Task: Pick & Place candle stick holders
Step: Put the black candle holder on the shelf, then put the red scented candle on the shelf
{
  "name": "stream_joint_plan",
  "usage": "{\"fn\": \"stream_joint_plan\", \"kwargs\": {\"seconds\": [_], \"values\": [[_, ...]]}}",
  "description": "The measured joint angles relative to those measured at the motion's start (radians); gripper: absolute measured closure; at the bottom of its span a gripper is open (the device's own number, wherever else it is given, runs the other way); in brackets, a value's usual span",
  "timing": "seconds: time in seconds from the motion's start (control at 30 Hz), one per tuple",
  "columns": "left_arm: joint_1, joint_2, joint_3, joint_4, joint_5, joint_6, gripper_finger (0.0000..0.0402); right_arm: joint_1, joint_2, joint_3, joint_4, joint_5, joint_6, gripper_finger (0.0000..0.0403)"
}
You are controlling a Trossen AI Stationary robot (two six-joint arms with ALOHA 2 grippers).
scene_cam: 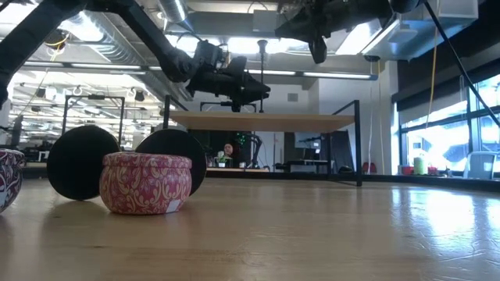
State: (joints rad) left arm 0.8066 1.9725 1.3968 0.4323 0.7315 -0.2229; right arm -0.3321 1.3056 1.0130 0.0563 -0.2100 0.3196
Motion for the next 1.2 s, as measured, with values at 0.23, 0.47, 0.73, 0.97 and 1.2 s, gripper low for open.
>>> {"fn": "stream_joint_plan", "kwargs": {"seconds": [0.23,0.47,0.73,0.97,1.2], "values": [[0.0,-0.036,0.0,-0.088,0.0,-0.017,0.0278,0.015,0.0,0.0,0.0,0.0,0.014,0.0403],[0.0,-0.094,0.0,-0.206,-0.001,0.057,0.0278,0.032,0.0,0.0,0.0,0.024,0.013,0.0403],[0.0,-0.146,0.0,-0.388,-0.011,0.132,0.0278,0.034,0.0,0.0,0.0,0.026,0.014,0.0403],[0.0,-0.198,0.0,-0.552,0.007,0.157,0.0278,0.048,0.0,0.0,-0.005,0.021,0.013,0.0402],[0.0,-0.27,0.0,-0.704,0.167,0.118,0.0278,0.09,0.0,0.0,-0.01,0.015,0.013,0.0402]]}}
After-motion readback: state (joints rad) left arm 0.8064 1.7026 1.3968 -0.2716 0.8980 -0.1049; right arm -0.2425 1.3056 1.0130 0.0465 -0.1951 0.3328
